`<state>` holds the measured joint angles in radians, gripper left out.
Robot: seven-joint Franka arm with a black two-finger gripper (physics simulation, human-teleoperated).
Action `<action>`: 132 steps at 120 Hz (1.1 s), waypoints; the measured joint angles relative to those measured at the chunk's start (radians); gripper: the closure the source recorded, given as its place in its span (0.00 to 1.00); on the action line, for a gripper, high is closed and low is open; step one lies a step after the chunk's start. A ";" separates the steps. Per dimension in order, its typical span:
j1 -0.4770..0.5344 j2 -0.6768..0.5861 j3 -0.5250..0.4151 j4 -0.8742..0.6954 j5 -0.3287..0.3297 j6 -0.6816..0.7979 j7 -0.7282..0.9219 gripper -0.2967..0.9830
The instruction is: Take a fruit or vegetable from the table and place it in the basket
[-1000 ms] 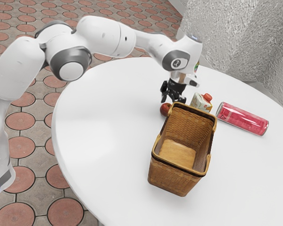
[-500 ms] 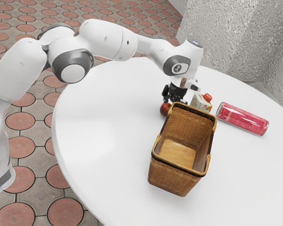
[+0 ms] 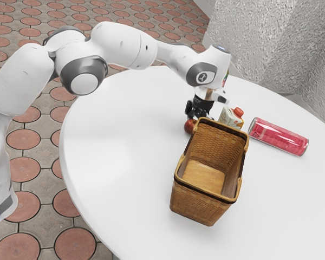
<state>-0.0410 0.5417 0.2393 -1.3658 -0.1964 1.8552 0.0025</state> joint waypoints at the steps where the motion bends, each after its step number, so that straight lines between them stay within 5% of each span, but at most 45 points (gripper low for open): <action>1: 0.000 0.000 0.000 0.000 0.000 0.000 0.000 0.49; 68: -0.009 -0.251 0.005 -0.008 0.053 -0.096 0.014 0.51; 132: -0.290 -0.260 -0.005 0.115 0.115 -0.160 0.026 0.51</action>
<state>-0.3312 0.2814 0.2345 -1.2510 -0.0810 1.6950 0.0290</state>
